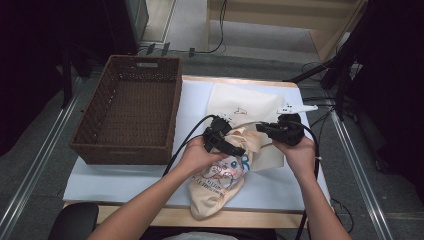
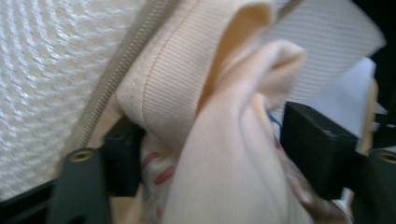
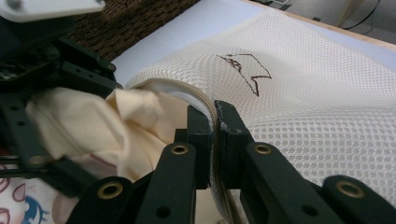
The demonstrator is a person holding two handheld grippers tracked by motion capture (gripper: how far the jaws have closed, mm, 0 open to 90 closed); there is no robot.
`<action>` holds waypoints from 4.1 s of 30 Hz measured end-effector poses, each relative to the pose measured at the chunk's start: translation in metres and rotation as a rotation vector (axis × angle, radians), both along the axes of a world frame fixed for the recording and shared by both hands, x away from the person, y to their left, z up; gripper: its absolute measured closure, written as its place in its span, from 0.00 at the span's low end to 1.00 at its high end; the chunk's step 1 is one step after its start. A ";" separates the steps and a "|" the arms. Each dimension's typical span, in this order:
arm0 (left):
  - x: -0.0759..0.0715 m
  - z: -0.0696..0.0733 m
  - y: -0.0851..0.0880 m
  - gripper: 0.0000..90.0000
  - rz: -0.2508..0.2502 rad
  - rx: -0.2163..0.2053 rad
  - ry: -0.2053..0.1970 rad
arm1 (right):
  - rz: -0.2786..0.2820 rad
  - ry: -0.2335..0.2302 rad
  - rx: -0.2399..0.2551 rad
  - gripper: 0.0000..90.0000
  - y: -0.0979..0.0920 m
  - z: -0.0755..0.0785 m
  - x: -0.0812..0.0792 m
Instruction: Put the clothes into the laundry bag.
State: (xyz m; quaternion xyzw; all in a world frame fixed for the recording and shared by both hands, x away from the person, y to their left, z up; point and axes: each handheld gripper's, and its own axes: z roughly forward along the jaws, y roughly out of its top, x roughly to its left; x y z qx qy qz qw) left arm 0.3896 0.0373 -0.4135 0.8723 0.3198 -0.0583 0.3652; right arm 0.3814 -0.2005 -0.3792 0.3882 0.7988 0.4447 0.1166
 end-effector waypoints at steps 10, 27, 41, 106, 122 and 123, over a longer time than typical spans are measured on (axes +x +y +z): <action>-0.019 0.021 0.029 0.21 0.030 -0.029 -0.033 | -0.003 0.002 -0.005 0.97 -0.001 -0.002 0.000; -0.064 0.005 0.049 0.23 0.021 0.012 -0.034 | -0.006 0.006 -0.007 0.96 -0.002 -0.004 -0.002; -0.053 -0.041 0.030 0.46 0.061 -0.013 -0.028 | 0.005 0.013 -0.023 0.96 0.001 -0.006 -0.003; 0.019 -0.005 -0.012 0.73 0.212 -0.013 -0.081 | 0.053 -0.049 0.053 0.97 0.003 0.013 -0.016; -0.016 0.019 0.023 0.41 0.135 -0.062 -0.076 | 0.036 -0.037 0.044 0.97 -0.001 0.010 -0.014; -0.019 0.020 0.026 0.41 0.130 -0.053 -0.080 | 0.037 -0.038 0.042 0.97 -0.001 0.010 -0.014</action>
